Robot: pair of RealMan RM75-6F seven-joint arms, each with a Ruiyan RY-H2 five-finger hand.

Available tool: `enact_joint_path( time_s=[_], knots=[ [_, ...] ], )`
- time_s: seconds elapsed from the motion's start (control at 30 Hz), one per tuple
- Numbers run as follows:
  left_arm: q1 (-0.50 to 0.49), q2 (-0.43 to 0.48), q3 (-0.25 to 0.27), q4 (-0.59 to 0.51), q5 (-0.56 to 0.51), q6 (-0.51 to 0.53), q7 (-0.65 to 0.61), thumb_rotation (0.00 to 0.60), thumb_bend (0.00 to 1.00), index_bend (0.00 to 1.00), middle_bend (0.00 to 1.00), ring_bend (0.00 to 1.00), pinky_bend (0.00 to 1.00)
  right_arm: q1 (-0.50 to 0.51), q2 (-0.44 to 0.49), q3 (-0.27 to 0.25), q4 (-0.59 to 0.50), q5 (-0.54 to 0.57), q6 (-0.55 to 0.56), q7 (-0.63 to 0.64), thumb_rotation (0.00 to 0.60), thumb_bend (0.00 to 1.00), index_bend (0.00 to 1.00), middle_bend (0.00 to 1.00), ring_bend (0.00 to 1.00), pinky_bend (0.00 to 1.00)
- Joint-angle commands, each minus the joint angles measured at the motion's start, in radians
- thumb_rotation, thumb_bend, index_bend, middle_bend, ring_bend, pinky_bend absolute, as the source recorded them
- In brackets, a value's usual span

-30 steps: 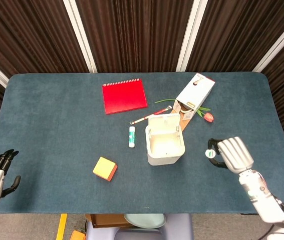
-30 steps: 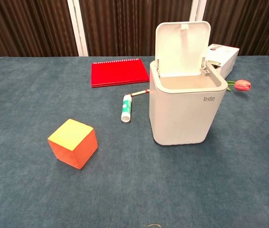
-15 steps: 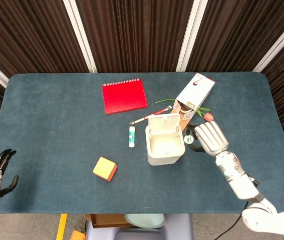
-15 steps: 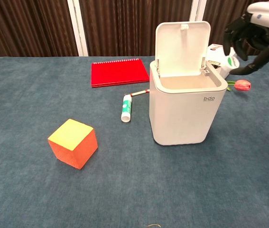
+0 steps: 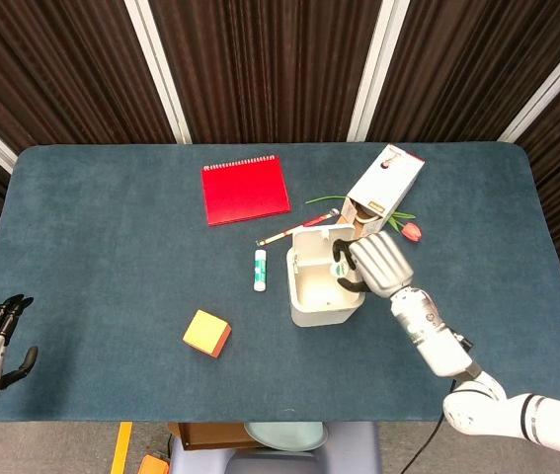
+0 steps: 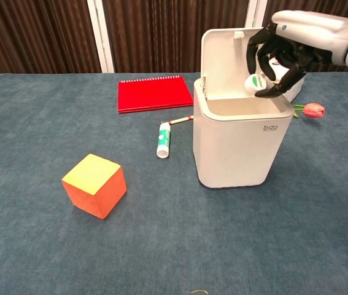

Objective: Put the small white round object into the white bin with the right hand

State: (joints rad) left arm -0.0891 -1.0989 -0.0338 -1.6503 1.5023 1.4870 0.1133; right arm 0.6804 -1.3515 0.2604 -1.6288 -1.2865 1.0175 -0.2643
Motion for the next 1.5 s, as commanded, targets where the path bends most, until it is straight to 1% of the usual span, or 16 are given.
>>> enact_joint_path(
  time_s=[0.03, 0.13, 0.2, 0.27, 0.37, 0.47, 0.6, 0.7, 0.8, 0.9, 1.0, 1.17, 1.27, 1.37, 1.4, 1.5],
  knots=[
    [0.000, 0.000, 0.000, 0.000, 0.002, 0.001, 0.001, 0.600, 0.41, 0.14, 0.11, 0.17, 0.32, 0.009, -0.018, -0.002, 0.014, 0.005, 0.000, 0.002, 0.600, 0.28, 0.69, 0.78, 0.89, 1.00],
    [0.000, 0.000, 0.001, 0.000, 0.003, 0.002, 0.000, 0.600, 0.41, 0.14, 0.11, 0.17, 0.32, 0.011, -0.029, -0.008, 0.021, 0.007, 0.006, 0.006, 0.600, 0.16, 0.65, 0.78, 0.89, 1.00],
    [0.001, 0.000, 0.001, 0.000, 0.003, 0.002, 0.000, 0.600, 0.41, 0.14, 0.11, 0.17, 0.32, 0.009, -0.029, -0.014, 0.023, 0.003, 0.013, 0.004, 0.600, 0.11, 0.59, 0.78, 0.89, 1.00],
    [0.000, 0.000, 0.001, 0.000, 0.002, 0.002, -0.001, 0.600, 0.41, 0.14, 0.11, 0.17, 0.32, 0.005, -0.025, -0.018, 0.019, -0.005, 0.027, 0.000, 0.600, 0.09, 0.52, 0.78, 0.89, 1.00],
    [0.001, 0.000, 0.001, 0.000, 0.003, 0.002, 0.001, 0.600, 0.41, 0.14, 0.11, 0.17, 0.32, -0.010, -0.009, -0.022, -0.003, -0.027, 0.067, -0.008, 0.600, 0.08, 0.47, 0.78, 0.89, 1.00],
    [0.000, 0.000, 0.002, 0.000, 0.004, 0.000, 0.004, 0.600, 0.41, 0.14, 0.11, 0.17, 0.32, -0.040, 0.028, -0.031, -0.055, -0.063, 0.130, -0.036, 0.600, 0.08, 0.46, 0.78, 0.89, 1.00],
    [-0.001, -0.001, 0.003, -0.002, 0.006, 0.000, 0.008, 0.600, 0.41, 0.14, 0.11, 0.17, 0.32, -0.117, 0.099, -0.059, -0.146, -0.127, 0.268, -0.139, 0.600, 0.08, 0.47, 0.78, 0.88, 1.00],
    [-0.002, -0.002, 0.005, -0.004, 0.007, -0.005, 0.012, 0.600, 0.41, 0.14, 0.11, 0.17, 0.32, -0.195, 0.152, -0.093, -0.203, -0.171, 0.381, -0.229, 0.600, 0.08, 0.50, 0.78, 0.85, 1.00],
    [-0.003, -0.003, 0.006, -0.005, 0.009, -0.006, 0.018, 0.600, 0.41, 0.14, 0.11, 0.17, 0.32, -0.280, 0.208, -0.132, -0.245, -0.204, 0.478, -0.261, 0.600, 0.08, 0.53, 0.78, 0.81, 0.97],
    [-0.003, -0.004, 0.006, -0.007, 0.009, -0.004, 0.022, 0.600, 0.41, 0.14, 0.11, 0.17, 0.32, -0.364, 0.259, -0.165, -0.263, -0.207, 0.555, -0.229, 0.600, 0.08, 0.54, 0.76, 0.74, 0.89],
    [-0.002, -0.005, 0.007, -0.009, 0.010, -0.002, 0.026, 0.600, 0.41, 0.14, 0.11, 0.17, 0.32, -0.433, 0.290, -0.193, -0.241, -0.187, 0.599, -0.180, 0.600, 0.08, 0.54, 0.67, 0.64, 0.79],
    [-0.002, -0.008, 0.008, -0.011, 0.013, -0.001, 0.037, 0.600, 0.41, 0.14, 0.11, 0.17, 0.32, -0.505, 0.270, -0.208, -0.129, -0.131, 0.627, -0.102, 0.600, 0.07, 0.49, 0.49, 0.45, 0.57],
    [-0.002, -0.008, 0.008, -0.011, 0.013, -0.001, 0.039, 0.600, 0.41, 0.14, 0.11, 0.17, 0.32, -0.511, 0.259, -0.207, -0.105, -0.125, 0.627, -0.088, 0.600, 0.07, 0.46, 0.43, 0.37, 0.47],
    [-0.003, -0.011, 0.009, -0.010, 0.015, -0.002, 0.045, 0.600, 0.41, 0.14, 0.11, 0.17, 0.32, -0.529, 0.215, -0.206, -0.004, -0.097, 0.607, -0.032, 0.600, 0.07, 0.36, 0.32, 0.23, 0.32],
    [-0.005, -0.018, 0.007, -0.005, 0.013, -0.003, 0.054, 0.600, 0.41, 0.14, 0.11, 0.17, 0.32, -0.528, 0.180, -0.210, 0.071, -0.066, 0.561, 0.010, 0.600, 0.07, 0.34, 0.30, 0.21, 0.31],
    [-0.007, -0.035, 0.000, 0.006, 0.004, -0.002, 0.071, 0.600, 0.41, 0.14, 0.11, 0.17, 0.32, -0.525, 0.128, -0.210, 0.188, -0.066, 0.523, 0.063, 0.600, 0.07, 0.27, 0.24, 0.14, 0.25]
  ],
)
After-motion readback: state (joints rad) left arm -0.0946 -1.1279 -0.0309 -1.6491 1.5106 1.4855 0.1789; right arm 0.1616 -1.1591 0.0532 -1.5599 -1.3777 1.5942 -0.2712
